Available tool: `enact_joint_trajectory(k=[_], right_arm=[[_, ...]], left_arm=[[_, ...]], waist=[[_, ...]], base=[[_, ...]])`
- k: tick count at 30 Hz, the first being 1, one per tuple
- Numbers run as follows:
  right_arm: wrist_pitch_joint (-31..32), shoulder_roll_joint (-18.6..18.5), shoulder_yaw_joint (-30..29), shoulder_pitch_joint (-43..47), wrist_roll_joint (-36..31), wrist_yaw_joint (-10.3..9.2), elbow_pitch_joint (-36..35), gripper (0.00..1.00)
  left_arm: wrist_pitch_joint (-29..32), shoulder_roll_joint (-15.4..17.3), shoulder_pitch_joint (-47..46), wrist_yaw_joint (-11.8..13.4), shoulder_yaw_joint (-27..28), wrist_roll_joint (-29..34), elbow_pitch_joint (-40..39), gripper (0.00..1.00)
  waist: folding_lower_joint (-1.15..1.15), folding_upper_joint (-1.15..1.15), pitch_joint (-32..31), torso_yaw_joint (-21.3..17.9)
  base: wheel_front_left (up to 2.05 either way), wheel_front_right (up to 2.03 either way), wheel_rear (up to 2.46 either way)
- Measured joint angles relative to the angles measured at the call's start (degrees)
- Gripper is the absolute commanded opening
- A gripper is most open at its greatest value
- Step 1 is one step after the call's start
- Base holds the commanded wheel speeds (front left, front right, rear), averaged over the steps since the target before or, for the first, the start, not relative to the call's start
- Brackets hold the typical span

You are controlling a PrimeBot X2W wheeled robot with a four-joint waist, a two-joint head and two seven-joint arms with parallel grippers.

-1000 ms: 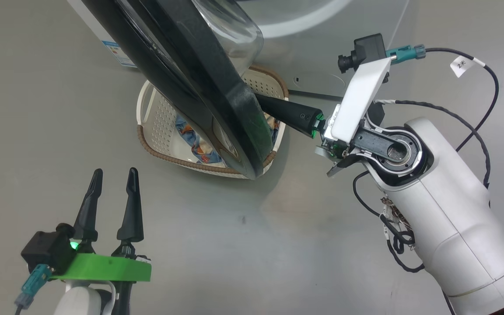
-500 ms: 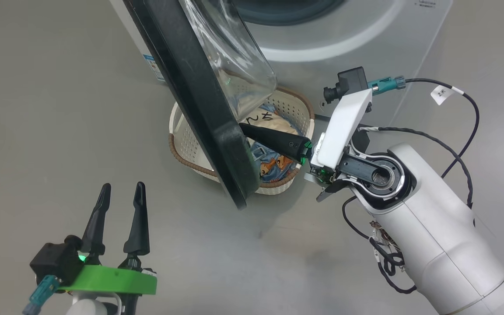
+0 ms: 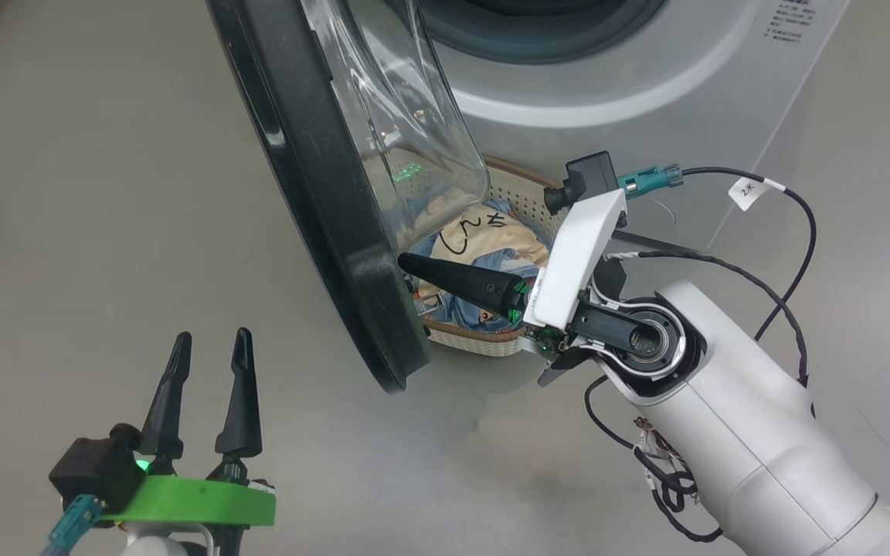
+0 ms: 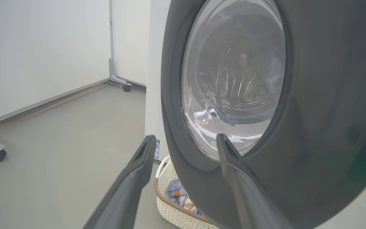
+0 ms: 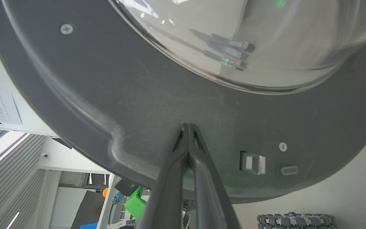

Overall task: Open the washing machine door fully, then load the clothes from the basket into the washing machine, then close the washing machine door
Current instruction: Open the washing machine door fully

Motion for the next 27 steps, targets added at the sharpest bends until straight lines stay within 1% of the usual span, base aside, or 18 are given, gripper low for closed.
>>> enact_joint_trajectory(k=[10, 16, 21, 22, 23, 24, 25, 26, 27], right_arm=[[-2.19, 0.01, 1.07, 1.67, 1.19, 0.00, 0.85, 0.00], [-3.13, 0.13, 2.15, 1.76, 1.89, 0.00, 0.68, 0.00], [-4.67, 0.35, 2.08, 1.72, -1.07, 0.00, 0.25, 0.00], [-5.10, 0.36, 2.01, 1.72, -1.62, 0.00, 0.15, 0.02], [-5.57, 0.36, 1.92, 1.72, -2.11, 0.00, 0.03, 0.24], [-6.26, 0.36, 1.80, 1.72, -2.76, 0.00, -0.22, 0.38], [-6.84, 0.36, 1.69, 1.71, -3.57, 0.00, -0.48, 0.41], [-7.51, 0.31, 1.58, 1.71, -4.37, 0.00, -0.77, 0.49], [-8.23, 0.14, 1.46, 1.71, -5.05, 0.00, -1.07, 0.78]], left_arm=[[0.00, 0.00, 0.61, 0.00, -0.01, -0.41, 0.09, 1.00], [0.00, 0.01, 1.75, 0.07, 2.34, -0.25, 0.09, 1.00], [0.00, 0.02, 1.82, 0.10, 4.72, 0.56, 0.09, 1.00], [0.00, 0.02, 1.86, 0.14, 5.14, 0.93, 0.10, 1.00], [0.00, 0.02, 1.89, 0.16, 5.50, 1.26, 0.10, 1.00], [0.00, 0.02, 1.94, 0.16, 5.93, 1.49, 0.12, 1.00], [0.00, 0.02, 2.06, 0.16, 6.36, 1.65, 0.14, 1.00], [0.00, 0.02, 2.27, 0.16, 6.70, 1.92, 0.19, 1.00], [0.00, 0.02, 2.59, 0.16, 7.09, 2.14, 0.24, 1.00]], waist=[[0.00, 0.00, -1.46, 0.73], [0.00, 0.00, -2.58, 0.17], [0.00, 0.00, -3.53, -1.08], [0.00, 0.00, -3.77, -1.38], [0.00, 0.00, -4.03, -1.68], [0.00, 0.00, -4.30, -2.00], [0.00, 0.00, -4.58, -2.33], [0.00, 0.00, -4.86, -2.67], [0.00, 0.00, -5.17, -3.03]], base=[[0.00, 0.00, 0.00], [0.00, 0.00, 0.00], [0.00, 0.00, 0.00], [0.00, 0.00, 0.00], [0.00, 0.00, 0.00], [0.00, 0.00, 0.00], [0.00, 0.00, 0.00], [0.00, 0.00, 0.00], [0.00, 0.00, 0.00]])
